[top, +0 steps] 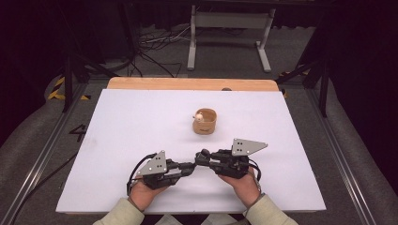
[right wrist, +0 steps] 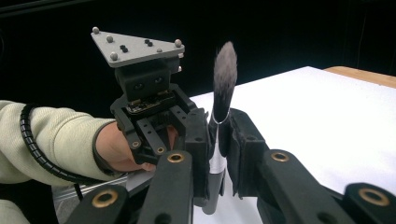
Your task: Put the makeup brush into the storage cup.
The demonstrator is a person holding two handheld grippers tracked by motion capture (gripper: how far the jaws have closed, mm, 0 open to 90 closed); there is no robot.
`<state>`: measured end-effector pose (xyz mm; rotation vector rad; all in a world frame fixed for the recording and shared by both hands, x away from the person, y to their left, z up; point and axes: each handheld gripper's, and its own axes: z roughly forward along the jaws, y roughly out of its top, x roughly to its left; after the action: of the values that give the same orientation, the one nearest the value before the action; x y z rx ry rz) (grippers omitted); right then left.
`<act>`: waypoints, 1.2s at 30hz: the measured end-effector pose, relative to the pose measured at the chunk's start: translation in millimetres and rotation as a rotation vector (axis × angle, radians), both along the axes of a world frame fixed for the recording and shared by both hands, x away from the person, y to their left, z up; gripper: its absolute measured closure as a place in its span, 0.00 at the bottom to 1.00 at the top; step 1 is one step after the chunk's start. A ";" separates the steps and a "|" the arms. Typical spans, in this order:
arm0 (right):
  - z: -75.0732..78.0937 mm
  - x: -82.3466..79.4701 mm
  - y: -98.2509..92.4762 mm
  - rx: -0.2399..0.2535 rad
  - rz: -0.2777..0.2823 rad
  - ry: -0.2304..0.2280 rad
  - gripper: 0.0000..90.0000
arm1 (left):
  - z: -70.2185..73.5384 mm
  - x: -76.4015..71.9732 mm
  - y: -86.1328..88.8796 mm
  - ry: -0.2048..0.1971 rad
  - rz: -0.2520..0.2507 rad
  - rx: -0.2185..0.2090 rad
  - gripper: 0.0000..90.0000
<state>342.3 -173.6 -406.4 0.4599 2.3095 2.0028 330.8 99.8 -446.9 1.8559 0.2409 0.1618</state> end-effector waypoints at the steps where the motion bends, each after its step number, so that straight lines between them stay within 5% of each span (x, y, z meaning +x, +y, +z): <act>1: 1.0 -0.2 0.4 -0.003 0.001 -0.002 0.89 | 0.4 -0.2 0.3 0.004 0.002 -0.004 0.81; 3: 3.6 -0.2 1.1 -0.005 0.006 -0.007 0.89 | 1.2 -0.4 2.0 0.046 0.010 -0.021 0.75; 11: 16.6 7.7 4.1 -0.041 0.000 -0.023 0.89 | 6.0 -6.4 11.3 0.106 0.066 -0.053 0.44; 18: 32.5 18.3 4.7 -0.071 -0.022 -0.056 0.89 | 8.6 -9.9 22.5 0.111 0.114 -0.070 0.27; 29: 49.7 39.1 -0.7 -0.127 -0.104 -0.067 0.89 | 8.3 -8.6 36.4 0.116 0.159 -0.073 0.18; 33: 54.9 45.0 -3.2 -0.145 -0.136 -0.067 0.89 | 8.2 -7.1 40.4 0.091 0.181 -0.071 0.13; 36: 58.8 49.6 -4.5 -0.161 -0.156 -0.070 0.89 | 8.3 -5.4 43.7 0.114 0.194 -0.087 0.11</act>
<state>391.8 -178.1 -347.6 0.5321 2.2916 1.7198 325.4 143.5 -438.6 1.7559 0.5005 0.1762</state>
